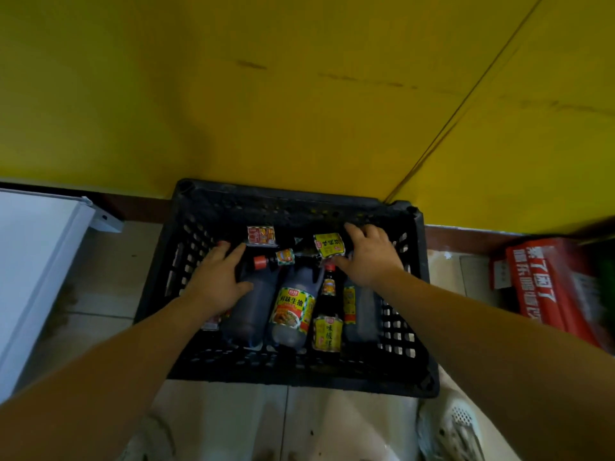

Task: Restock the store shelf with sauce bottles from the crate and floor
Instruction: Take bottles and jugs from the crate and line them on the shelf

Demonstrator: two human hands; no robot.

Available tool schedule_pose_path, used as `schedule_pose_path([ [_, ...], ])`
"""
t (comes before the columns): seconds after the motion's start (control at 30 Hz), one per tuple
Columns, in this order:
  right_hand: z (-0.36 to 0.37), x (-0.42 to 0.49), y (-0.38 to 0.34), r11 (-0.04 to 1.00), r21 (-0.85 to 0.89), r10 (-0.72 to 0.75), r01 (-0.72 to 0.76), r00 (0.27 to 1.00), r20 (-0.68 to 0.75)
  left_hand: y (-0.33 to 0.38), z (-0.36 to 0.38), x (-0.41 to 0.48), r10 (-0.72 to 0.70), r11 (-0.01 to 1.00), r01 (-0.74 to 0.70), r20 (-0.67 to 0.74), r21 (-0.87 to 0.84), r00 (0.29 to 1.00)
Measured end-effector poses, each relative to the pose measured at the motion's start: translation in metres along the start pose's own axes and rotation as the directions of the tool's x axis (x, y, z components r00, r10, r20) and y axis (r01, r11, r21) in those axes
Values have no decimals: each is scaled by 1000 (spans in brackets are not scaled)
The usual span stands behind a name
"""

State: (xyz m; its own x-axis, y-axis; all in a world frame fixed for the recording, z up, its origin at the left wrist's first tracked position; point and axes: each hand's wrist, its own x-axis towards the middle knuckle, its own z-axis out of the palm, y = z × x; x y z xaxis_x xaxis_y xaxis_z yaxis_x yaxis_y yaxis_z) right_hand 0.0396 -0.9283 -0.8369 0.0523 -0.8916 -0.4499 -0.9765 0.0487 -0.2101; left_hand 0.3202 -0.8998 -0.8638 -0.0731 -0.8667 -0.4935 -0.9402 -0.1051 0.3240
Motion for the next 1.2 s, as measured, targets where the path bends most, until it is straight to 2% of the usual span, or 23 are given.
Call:
schedule_pose_path([
  [0.17, 34, 41, -14, 998, 24, -55, 53, 993, 102, 8, 30, 44, -51, 977, 54, 22, -204, 998],
  [0.3, 60, 71, -22, 983, -81, -149, 162, 978, 147, 10, 51, 61, -150, 922, 69, -187, -381, 971],
  [0.43, 78, 85, -23, 939, -257, -195, 226, 970, 144, 6, 71, 64, -269, 744, 67, -207, -665, 941],
  [0.57, 75, 76, -24, 948, -229, -196, 220, 973, 122, 16, 64, 57, -363, 496, 127, -73, -859, 929],
  [0.63, 62, 63, -25, 975, -134, -163, 175, 982, 96, 21, 52, 47, -320, 464, 156, -1, -872, 947],
  [0.73, 35, 34, -31, 988, 135, -77, 70, 996, 51, 28, 33, 24, -135, 549, 189, 137, -814, 981],
  [0.8, 18, 14, -38, 930, 365, -48, 34, 998, 32, 38, 18, 6, -47, 589, 189, 201, -785, 979],
  [0.87, -2, -7, -49, 798, 602, -40, 17, 999, 24, 51, -3, -11, 26, 598, 151, 207, -787, 978],
  [0.93, -24, -32, -63, 632, 775, -38, 22, 999, 2, 64, -25, -32, 94, 558, 83, 162, -826, 982],
  [1.03, -59, -72, -89, 470, 881, -29, 55, 998, -47, 84, -63, -77, 167, 500, -39, 52, -865, 985],
  [1.1, -86, -101, -108, 431, 898, -40, 85, 996, -75, 91, -88, -108, 155, 515, -110, -34, -850, 987],
  [1.2, -131, -149, -133, 494, 857, -91, 145, 989, -115, 95, -129, -158, 108, 550, -178, -142, -816, 984],
])
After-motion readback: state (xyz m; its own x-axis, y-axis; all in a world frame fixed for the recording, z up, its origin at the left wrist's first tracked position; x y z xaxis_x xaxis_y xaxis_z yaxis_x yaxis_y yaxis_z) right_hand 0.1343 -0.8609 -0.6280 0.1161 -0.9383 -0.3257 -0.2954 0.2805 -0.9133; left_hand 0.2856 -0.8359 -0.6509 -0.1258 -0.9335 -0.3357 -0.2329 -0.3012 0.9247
